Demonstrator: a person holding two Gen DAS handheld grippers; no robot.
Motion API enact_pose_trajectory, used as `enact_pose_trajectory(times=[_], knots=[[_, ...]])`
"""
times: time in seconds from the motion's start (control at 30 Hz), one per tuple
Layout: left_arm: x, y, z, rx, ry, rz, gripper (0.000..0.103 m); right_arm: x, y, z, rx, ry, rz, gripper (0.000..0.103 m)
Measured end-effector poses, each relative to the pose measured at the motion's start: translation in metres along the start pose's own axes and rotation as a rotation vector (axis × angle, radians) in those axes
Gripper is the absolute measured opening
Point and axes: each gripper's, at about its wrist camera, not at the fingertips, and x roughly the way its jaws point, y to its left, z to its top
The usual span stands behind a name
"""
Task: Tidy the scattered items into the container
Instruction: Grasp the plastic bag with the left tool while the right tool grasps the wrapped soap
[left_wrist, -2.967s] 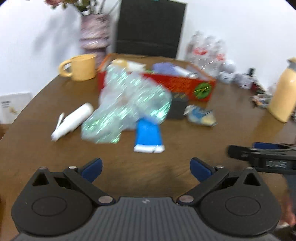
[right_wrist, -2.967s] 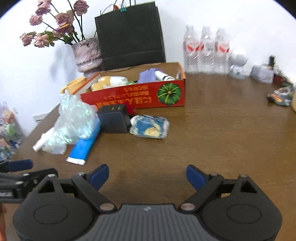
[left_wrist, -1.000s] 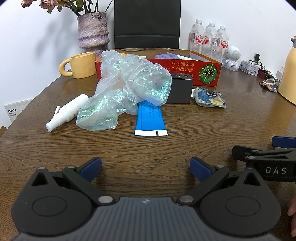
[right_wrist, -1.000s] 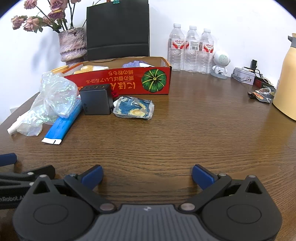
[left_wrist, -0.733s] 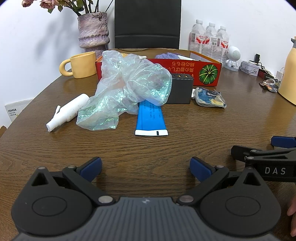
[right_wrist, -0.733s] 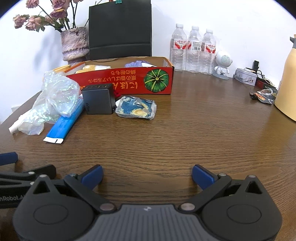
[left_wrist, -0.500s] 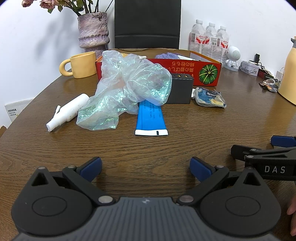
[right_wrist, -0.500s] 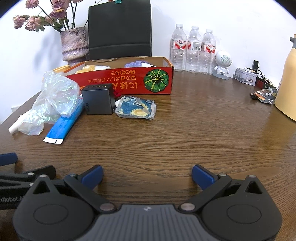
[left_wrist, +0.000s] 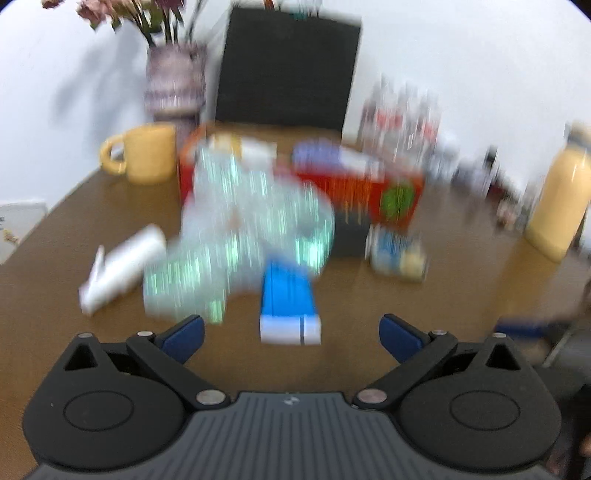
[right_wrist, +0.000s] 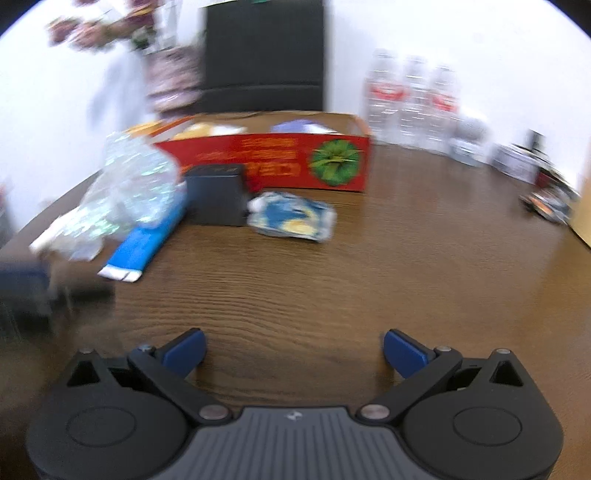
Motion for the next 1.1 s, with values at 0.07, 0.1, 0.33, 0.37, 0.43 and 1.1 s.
enact_pose_trajectory(times=[0.07,0.1,0.33,0.37,0.43,1.1], knots=[[0.011,0.009,0.023,0.034,-0.008,-0.02,0.103,0.003,-0.001,0.005,-0.017,0.007,0.014,0.103],[0.023,0.012,0.032,0.059,0.012,-0.013,0.103,0.004,-0.001,0.008,-0.025,0.01,0.02,0.103],[0.078,0.023,0.045,0.186,0.08,0.014,0.102,0.058,-0.017,0.057,-0.078,-0.009,0.039,0.091],[0.08,0.025,0.043,0.178,0.086,0.012,0.097,0.062,-0.02,0.06,-0.077,-0.017,0.061,0.091],[0.082,0.03,0.04,0.144,0.111,0.003,0.056,0.068,-0.025,0.066,-0.056,-0.028,0.099,0.091],[0.014,0.023,0.115,0.042,-0.164,-0.056,0.015,0.035,-0.011,0.046,-0.06,-0.211,0.074,0.023]])
